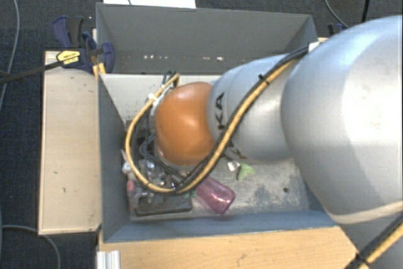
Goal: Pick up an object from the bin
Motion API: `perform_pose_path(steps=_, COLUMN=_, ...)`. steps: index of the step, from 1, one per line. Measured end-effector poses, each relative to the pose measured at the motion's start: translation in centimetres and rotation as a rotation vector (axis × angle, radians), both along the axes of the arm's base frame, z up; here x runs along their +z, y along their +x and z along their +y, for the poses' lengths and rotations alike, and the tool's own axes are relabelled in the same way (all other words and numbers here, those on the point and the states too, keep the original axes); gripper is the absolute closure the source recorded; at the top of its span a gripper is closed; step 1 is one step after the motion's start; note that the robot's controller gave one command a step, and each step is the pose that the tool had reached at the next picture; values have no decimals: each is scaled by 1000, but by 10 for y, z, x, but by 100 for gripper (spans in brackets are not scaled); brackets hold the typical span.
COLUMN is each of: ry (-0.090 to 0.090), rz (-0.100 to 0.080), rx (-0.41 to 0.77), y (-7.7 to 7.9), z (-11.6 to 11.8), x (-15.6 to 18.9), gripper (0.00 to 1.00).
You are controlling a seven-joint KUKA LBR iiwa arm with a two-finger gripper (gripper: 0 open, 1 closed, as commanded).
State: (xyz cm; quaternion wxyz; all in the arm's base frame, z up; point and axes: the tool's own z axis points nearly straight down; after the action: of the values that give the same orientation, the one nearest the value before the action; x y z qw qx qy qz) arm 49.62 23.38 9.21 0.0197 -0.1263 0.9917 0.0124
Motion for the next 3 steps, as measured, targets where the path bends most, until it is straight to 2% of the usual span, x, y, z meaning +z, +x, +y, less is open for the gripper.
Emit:
perform_pose_path(steps=1, ry=-1, rz=-4, rx=-16, y=-6, z=-2, x=5, gripper=100)
perform_pose_path(steps=2, ry=-4, rz=6, rx=-23, y=-8, z=-11, x=57, gripper=100)
perform_pose_path(steps=3, ry=4, rz=-10, rx=-40, y=-3, z=-12, x=80, gripper=100)
